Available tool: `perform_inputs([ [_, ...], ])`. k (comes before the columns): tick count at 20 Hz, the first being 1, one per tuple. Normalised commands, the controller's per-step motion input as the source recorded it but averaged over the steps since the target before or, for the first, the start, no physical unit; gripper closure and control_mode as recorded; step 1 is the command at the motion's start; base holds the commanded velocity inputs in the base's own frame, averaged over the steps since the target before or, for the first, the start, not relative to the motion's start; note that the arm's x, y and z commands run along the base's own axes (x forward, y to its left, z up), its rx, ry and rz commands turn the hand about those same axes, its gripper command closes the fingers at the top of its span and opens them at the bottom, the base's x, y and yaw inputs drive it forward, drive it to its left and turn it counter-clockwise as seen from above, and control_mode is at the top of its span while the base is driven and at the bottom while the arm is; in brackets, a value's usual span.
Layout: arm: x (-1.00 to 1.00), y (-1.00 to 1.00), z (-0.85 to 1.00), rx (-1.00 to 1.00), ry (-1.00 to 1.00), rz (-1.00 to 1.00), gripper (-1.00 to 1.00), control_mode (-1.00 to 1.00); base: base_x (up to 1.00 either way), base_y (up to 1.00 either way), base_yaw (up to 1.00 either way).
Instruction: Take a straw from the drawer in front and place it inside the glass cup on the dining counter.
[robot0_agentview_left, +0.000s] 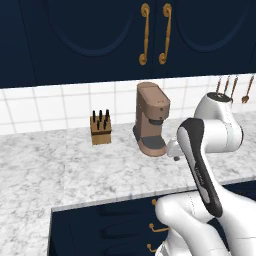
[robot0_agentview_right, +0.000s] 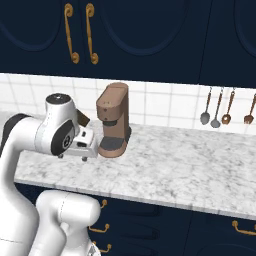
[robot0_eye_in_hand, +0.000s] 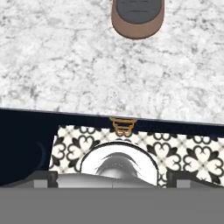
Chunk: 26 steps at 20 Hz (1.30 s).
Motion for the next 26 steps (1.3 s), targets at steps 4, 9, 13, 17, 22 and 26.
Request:
perform_inputs([
  [4, -0.1, 0.0, -0.21, 0.04, 0.0, -0.01, -1.0, -1.0, 0.0, 0.0, 0.0],
  [9, -0.09, 0.0, -0.16, 0.02, 0.0, -0.01, -1.0, -1.0, 0.0, 0.0, 0.0],
  [13, -0.05, 0.0, -0.07, 0.01, 0.0, 0.0, -1.0, 1.0, -0.13, 0.0, 0.0],
  [17, 0.0, 0.0, 0.0, 0.0, 0.0, 0.0, -1.0, 1.0, -0.53, 0.0, 0.0],
  [22, 0.0, 0.0, 0.0, 0.0, 0.0, 0.0, -1.0, 1.0, -0.65, -0.11, 0.0],
  [26, 0.0, 0.0, 0.0, 0.0, 0.0, 0.0, -1.0, 1.0, -0.52, -0.31, 0.0],
])
